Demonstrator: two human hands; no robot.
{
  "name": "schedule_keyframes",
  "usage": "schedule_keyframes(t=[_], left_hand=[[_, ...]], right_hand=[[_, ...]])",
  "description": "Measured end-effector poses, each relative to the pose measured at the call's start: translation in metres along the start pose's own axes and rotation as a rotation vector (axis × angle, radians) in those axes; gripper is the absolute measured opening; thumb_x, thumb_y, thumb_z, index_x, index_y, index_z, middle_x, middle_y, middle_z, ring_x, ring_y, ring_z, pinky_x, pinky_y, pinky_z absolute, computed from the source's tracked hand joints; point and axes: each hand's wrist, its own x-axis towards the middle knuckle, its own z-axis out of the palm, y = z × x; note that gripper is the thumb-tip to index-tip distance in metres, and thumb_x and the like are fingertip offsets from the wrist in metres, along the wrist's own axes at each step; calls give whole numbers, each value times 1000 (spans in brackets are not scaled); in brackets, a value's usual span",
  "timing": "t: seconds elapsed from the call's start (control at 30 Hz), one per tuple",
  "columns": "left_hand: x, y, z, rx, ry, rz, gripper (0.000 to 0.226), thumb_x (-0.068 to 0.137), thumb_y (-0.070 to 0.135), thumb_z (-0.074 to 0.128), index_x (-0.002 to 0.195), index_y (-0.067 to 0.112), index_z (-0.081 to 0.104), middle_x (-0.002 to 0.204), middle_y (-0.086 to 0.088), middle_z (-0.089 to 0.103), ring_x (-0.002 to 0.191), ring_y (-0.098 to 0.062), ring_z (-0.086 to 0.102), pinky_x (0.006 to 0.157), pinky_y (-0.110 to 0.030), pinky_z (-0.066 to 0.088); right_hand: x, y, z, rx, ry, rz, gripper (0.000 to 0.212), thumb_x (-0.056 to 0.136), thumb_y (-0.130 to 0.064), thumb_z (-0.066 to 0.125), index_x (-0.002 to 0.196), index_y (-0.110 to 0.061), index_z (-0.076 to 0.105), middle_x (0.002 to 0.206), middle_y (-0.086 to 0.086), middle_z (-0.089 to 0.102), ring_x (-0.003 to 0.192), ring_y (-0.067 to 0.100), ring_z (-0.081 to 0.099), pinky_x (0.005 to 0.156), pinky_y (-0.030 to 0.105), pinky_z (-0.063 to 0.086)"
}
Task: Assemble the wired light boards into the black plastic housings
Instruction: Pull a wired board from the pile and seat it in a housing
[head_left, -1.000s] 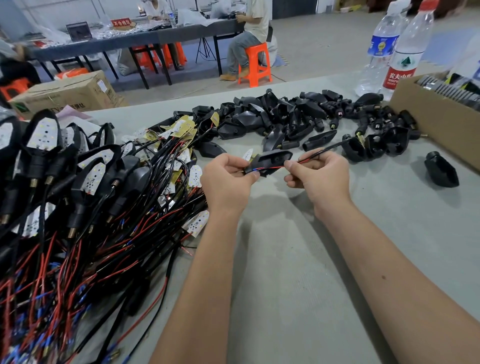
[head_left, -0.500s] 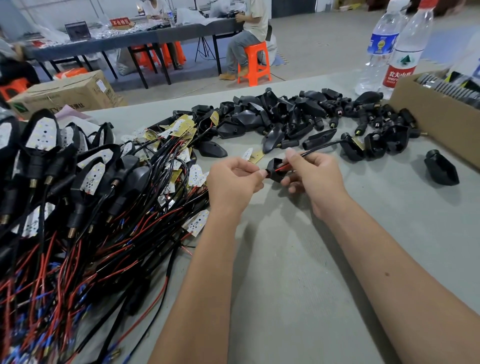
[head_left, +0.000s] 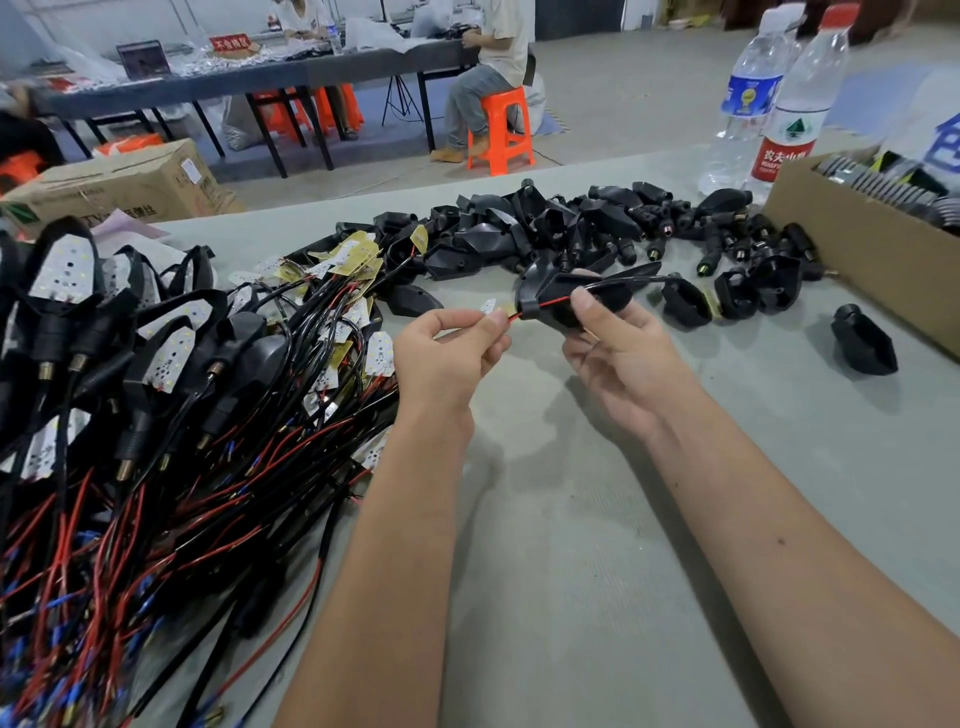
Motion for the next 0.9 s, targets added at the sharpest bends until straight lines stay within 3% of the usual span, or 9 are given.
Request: schedule_keyframes(t=[0.17, 0.3, 0.47, 0.6, 0.67, 0.73, 0.9], left_hand=[[-1, 0, 4, 74, -24, -4, 22, 86, 1, 79, 102, -4, 65, 73, -9, 74, 60, -13, 69, 60, -16, 53], [2, 8, -10, 218, -74, -41, 20, 87, 0, 78, 103, -4, 66, 70, -6, 75, 57, -10, 66, 57, -17, 54], [1, 22, -22, 331, -242, -97, 9, 87, -1, 76, 92, 2, 69, 72, -6, 74, 56, -9, 64, 56, -15, 53], [1, 34, -40, 372, -407, -170, 7, 89, 1, 74, 91, 8, 73, 75, -3, 73, 58, -8, 64, 56, -15, 52], [1, 42, -53, 384, -488, -180, 8, 84, 6, 76, 90, 12, 77, 75, -2, 72, 59, -7, 63, 55, -14, 51], [3, 47, -63, 502, -495, -153, 10, 85, 5, 75, 88, 15, 78, 72, 0, 70, 58, -7, 61, 54, -14, 50], [4, 55, -83, 842, -471, -164, 13, 92, -7, 67, 96, 3, 75, 67, -3, 68, 57, -11, 60, 53, -17, 50]], right_hand=[[-5, 0, 0, -139, -185, 72, 21, 86, -16, 74, 106, -12, 72, 112, 14, 74, 72, 13, 57, 50, 17, 37], [1, 1, 1, 3, 51, 130, 19, 94, -21, 69, 96, -3, 64, 85, 14, 71, 61, 15, 55, 45, 18, 40], [5, 2, 1, 98, 142, 190, 31, 100, -28, 62, 100, 3, 61, 89, 17, 67, 58, 14, 50, 45, 20, 40], [9, -6, -3, 302, 254, 161, 35, 106, -32, 53, 100, 2, 59, 77, 12, 67, 57, 12, 43, 42, 19, 34], [11, -14, -12, 371, 289, 143, 35, 107, -33, 50, 112, 1, 58, 80, 12, 67, 58, 12, 41, 45, 20, 32], [11, -16, -15, 338, 265, 137, 35, 107, -35, 48, 118, -3, 56, 85, 10, 66, 58, 13, 40, 49, 22, 30], [6, -12, -9, 143, 234, 134, 39, 106, -43, 49, 101, -5, 61, 82, 7, 66, 57, 12, 38, 51, 22, 29]])
